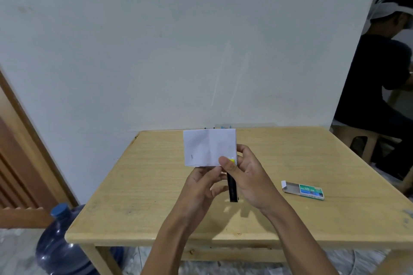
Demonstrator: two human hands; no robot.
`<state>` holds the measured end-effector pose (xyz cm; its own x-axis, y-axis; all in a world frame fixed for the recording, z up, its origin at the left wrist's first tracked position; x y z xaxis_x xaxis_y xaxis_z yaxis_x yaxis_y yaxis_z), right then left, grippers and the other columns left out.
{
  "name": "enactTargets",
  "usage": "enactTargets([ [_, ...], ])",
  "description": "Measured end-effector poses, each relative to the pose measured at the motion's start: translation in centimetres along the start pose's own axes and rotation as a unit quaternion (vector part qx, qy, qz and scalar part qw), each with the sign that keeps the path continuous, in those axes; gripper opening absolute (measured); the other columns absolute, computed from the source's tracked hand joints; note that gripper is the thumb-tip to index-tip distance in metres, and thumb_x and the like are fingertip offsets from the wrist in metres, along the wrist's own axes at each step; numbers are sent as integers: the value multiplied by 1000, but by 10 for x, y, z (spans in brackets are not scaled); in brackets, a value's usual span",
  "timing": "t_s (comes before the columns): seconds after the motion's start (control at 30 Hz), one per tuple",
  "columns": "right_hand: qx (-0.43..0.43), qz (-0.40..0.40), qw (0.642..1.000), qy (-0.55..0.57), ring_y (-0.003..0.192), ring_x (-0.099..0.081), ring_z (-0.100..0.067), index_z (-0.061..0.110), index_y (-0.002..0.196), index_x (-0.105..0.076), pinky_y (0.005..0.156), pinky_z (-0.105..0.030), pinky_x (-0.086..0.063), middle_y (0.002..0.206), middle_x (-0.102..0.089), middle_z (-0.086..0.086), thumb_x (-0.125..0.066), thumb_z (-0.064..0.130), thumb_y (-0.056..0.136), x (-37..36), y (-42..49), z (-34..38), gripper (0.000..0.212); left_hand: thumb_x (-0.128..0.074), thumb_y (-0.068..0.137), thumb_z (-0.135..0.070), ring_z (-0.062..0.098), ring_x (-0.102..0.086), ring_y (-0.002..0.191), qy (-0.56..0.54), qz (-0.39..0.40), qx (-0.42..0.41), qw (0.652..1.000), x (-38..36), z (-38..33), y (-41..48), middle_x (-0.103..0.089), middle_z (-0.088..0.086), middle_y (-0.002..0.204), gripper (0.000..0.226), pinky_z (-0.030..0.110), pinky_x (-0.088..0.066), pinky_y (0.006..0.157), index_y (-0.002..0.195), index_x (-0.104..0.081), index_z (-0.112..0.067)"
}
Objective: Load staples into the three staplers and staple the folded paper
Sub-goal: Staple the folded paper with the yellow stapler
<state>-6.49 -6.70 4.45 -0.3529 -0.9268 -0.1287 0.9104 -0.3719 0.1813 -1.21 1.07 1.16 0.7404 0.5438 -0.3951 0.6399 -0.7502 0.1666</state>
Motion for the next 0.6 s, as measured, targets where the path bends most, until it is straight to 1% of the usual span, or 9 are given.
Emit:
enactTargets([
  [0.07,-2,-11,1000,-2,83,-71,-28,13,122,-49,61,-42,-61,105,-71,-18,-73,42,79,1,1,-3,57,-67,87,-19,28,-66,111,49,3,-21,999,0,1,-2,-65,13,125,46,44,-54,89,131,-56,-23],
  [0.1,-4,-16,1000,0,81,-70,-29,13,121,-51,60,-43,-61,102,-70,-20,-73,43,80,2,2,-5,55,-71,85,-20,30,-67,111,74,-2,-20,997,0,3,-2,-64,12,125,54,46,-54,91,134,-50,-25],
  [0.17,0,-32,999,10,64,-65,-17,11,117,-55,52,-31,-56,82,-67,-12,-69,38,81,5,2,-5,47,-74,83,-23,27,-70,104,101,-26,0,995,2,7,-3,-65,15,121,57,43,-56,89,132,-47,-20],
  [0.23,13,-36,999,2,51,-55,-6,10,114,-57,47,-19,-46,67,-61,5,-68,34,86,6,3,-2,38,-75,85,-24,24,-73,94,125,-29,17,992,1,9,-3,-69,17,111,44,36,-57,82,122,-59,-8],
  [0.3,12,-35,999,5,47,-49,-2,8,111,-59,43,-13,-39,58,-57,14,-63,27,94,7,4,-3,26,-70,88,-26,24,-72,85,139,-18,14,990,-1,9,-3,-73,16,97,33,34,-56,79,110,-69,-1],
  [0.33,8,-41,999,10,47,-48,-2,7,110,-60,41,-12,-38,56,-55,13,-60,25,95,7,4,-3,24,-67,89,-26,24,-72,83,142,-19,10,990,-1,7,-3,-74,14,91,31,33,-55,78,107,-70,0],
  [0.43,-6,-60,998,24,46,-44,-7,3,109,-62,38,-17,-39,67,-46,-8,-61,35,90,9,3,-7,37,-65,91,-20,26,-73,82,151,-24,-3,988,-2,4,-3,-74,15,87,26,36,-57,80,104,-70,2],
  [0.5,-5,-71,997,29,45,-43,-8,4,108,-64,38,-17,-37,72,-44,-12,-60,34,92,9,2,-8,35,-64,93,-15,26,-72,81,150,-28,-7,988,-3,4,-3,-73,15,86,22,35,-58,79,104,-69,4],
  [0.6,-10,-85,995,48,43,-43,-7,5,106,-67,37,-15,-36,65,-46,-11,-57,26,96,11,1,-11,25,-63,93,-12,20,-71,76,150,-30,-9,988,-3,6,-4,-73,12,82,20,26,-54,71,103,-68,5],
])
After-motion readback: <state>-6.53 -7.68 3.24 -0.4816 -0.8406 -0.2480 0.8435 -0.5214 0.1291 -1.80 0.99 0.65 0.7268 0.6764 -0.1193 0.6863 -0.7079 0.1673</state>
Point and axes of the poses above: each hand's wrist, its own y-axis towards the middle knuckle, its own x-axis out of the back of the hand, z = x × y, the point moved 9 cm from there along y, towards the middle knuckle
